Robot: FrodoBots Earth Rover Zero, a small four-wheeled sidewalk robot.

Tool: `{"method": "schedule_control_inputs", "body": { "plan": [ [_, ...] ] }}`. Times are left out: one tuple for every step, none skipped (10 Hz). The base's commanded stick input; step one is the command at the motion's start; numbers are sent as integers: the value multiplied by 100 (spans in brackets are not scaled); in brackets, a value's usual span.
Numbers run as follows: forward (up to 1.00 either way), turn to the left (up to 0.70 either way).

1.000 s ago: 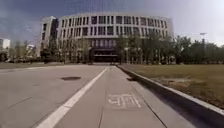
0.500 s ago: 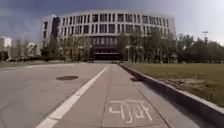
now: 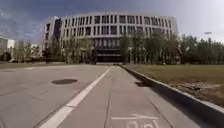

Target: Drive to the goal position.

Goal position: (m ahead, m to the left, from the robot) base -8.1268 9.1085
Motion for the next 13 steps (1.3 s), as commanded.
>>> {"method": "schedule_control_inputs", "body": {
  "plan": [
    [70, 0],
    [70, 0],
    [70, 0],
    [70, 0],
    [70, 0],
    [70, 0],
    [70, 0],
    [70, -3],
    [70, -23],
    [70, -34],
    [70, -2],
    [70, 0],
    [70, 0]
  ]
}}
